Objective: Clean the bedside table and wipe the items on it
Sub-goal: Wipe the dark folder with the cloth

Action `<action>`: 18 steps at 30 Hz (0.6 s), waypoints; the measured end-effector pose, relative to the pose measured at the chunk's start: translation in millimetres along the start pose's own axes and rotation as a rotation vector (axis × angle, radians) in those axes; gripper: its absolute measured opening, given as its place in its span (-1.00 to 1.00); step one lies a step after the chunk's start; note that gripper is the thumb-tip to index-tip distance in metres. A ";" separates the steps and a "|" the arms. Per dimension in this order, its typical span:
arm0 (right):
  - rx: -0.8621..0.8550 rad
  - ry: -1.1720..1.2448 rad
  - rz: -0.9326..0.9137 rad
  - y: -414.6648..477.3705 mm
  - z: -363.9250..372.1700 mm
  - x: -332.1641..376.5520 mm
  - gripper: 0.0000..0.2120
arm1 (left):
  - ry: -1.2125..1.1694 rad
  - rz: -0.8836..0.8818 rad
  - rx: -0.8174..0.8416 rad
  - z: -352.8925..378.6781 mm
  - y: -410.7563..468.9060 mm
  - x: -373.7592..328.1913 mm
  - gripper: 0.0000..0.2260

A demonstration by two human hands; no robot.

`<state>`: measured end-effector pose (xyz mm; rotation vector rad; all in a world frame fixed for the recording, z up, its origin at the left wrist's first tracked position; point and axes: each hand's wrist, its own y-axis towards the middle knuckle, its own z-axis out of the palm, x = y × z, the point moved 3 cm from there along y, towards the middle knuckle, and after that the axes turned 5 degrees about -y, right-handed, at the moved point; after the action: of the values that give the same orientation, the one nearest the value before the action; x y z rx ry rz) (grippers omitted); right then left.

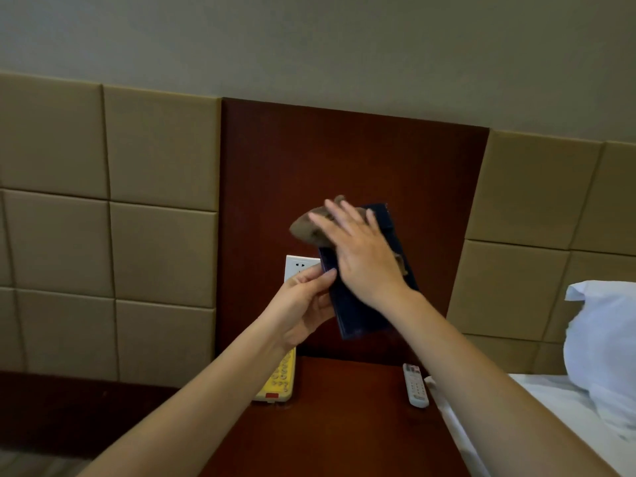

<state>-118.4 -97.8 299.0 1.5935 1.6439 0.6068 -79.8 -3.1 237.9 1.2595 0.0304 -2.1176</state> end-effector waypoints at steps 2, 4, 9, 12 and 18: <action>-0.021 0.017 0.195 -2.4 -5.2 -32.4 -0.46 | -0.021 -0.002 -0.001 -4.9 -3.1 -0.3 -0.73; -0.025 0.092 0.408 -11.5 -7.1 -55.1 -0.49 | -0.003 -0.003 -0.001 -7.3 -4.5 -2.0 -0.74; -0.054 0.061 0.160 -18.5 4.1 5.2 -0.38 | -0.020 -0.007 -0.020 -3.5 2.2 2.5 -0.76; 0.104 0.063 -0.125 -21.0 16.1 34.4 -0.41 | -0.067 0.006 -0.047 -8.7 1.6 10.7 -0.73; 0.089 -0.037 0.042 -3.4 9.0 -4.1 -0.37 | -0.117 -0.009 -0.067 -15.3 -0.7 4.7 -0.77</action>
<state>-113.7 -103.7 291.6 1.6970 1.6334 0.5289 -69.8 0.1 225.9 1.0975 0.0559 -2.1764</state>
